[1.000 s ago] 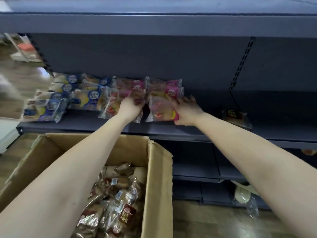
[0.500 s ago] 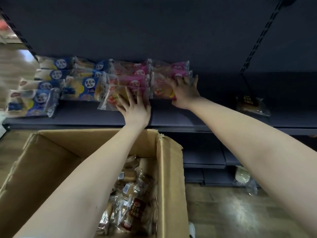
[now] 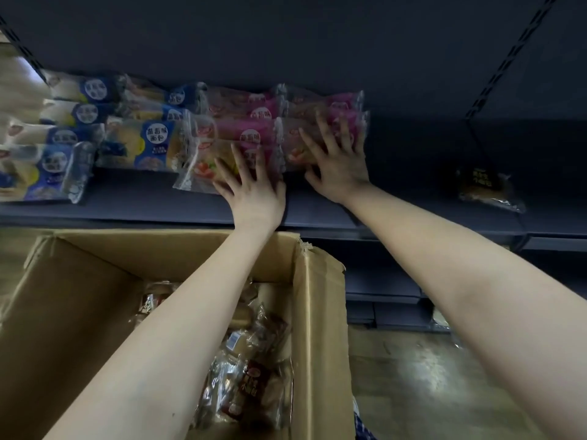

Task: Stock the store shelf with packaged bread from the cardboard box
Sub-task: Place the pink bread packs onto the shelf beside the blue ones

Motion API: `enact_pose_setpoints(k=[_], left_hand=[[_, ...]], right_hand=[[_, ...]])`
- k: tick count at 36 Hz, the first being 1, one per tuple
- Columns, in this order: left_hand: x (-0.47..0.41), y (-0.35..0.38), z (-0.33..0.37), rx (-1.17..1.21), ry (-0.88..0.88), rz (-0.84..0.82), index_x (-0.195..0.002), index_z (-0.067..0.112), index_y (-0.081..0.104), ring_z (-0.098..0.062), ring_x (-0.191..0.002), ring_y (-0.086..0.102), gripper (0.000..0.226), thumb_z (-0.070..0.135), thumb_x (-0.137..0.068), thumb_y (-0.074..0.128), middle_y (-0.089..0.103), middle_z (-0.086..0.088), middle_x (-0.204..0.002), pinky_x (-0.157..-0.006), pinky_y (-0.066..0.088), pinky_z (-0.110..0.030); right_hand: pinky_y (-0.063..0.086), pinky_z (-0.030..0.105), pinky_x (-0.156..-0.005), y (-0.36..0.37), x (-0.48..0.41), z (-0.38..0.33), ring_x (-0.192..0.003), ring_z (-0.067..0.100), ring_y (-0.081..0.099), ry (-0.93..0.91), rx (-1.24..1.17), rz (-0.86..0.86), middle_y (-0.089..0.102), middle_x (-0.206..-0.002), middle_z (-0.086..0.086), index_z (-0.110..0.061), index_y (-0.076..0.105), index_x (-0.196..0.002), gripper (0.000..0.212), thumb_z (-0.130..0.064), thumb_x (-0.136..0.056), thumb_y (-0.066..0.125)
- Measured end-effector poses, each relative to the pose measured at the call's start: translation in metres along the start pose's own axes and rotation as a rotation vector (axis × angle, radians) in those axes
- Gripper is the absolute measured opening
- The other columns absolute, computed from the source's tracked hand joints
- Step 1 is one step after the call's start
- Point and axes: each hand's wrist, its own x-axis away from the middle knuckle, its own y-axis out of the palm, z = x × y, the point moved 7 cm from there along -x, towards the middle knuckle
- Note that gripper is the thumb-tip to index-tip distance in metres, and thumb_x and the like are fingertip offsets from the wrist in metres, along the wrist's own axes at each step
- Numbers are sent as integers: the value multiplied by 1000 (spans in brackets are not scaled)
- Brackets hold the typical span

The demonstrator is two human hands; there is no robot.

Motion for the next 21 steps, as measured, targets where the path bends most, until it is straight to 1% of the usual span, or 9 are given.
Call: enact_pose_setpoints(k=[2,4,8,13,16,21], left_hand=[[0,-1,0,2,-8,0,-154,20,10,-51,-141,-10,68,42,-96,38,-9,-18,-159,-110,2,-66],[0,-1,0,-4,-15,-1,-154,21,9,-51,-141,-10,67,43,-96,37,-10,-17,-159,-111,2,-65],[-1,0,0,-9,-23,-2,-154,22,9,-50,-142,-10,68,44,-96,37,-9,-17,-159,-111,2,-65],[-1,-1,0,7,-15,-3,-154,21,9,-50,-141,-11,69,44,-96,38,-10,-17,-159,-111,2,-65],[-1,-1,0,12,-14,0,-154,22,9,-50,-142,-11,69,44,-96,38,-10,-16,-159,-111,1,-64],[-1,-1,0,22,-19,-6,-154,23,9,-49,-142,-12,68,44,-96,38,-11,-15,-160,-112,1,-64]], right_hand=[[-3,66,-111,2,-4,0,-142,45,-14,27,-41,-30,-16,-159,3,-40,3,-150,69,-58,-91,33],[-1,68,-110,2,-7,0,-141,48,-10,58,-74,-58,-11,-160,5,-45,4,-148,64,-61,-91,29],[-2,69,-109,1,-10,-2,-140,51,-7,105,-99,-92,-4,-160,9,-48,6,-147,64,-68,-89,25],[-2,70,-108,2,-13,-1,-139,52,-8,127,-97,-92,-9,-160,8,-50,6,-146,67,-75,-86,21],[-4,69,-108,2,-12,-1,-140,51,-9,138,-107,-97,-8,-160,8,-51,7,-146,66,-76,-85,20],[-10,65,-109,-2,-10,0,-142,45,-13,152,-226,-76,-9,-160,3,-52,11,-145,61,-72,-88,19]])
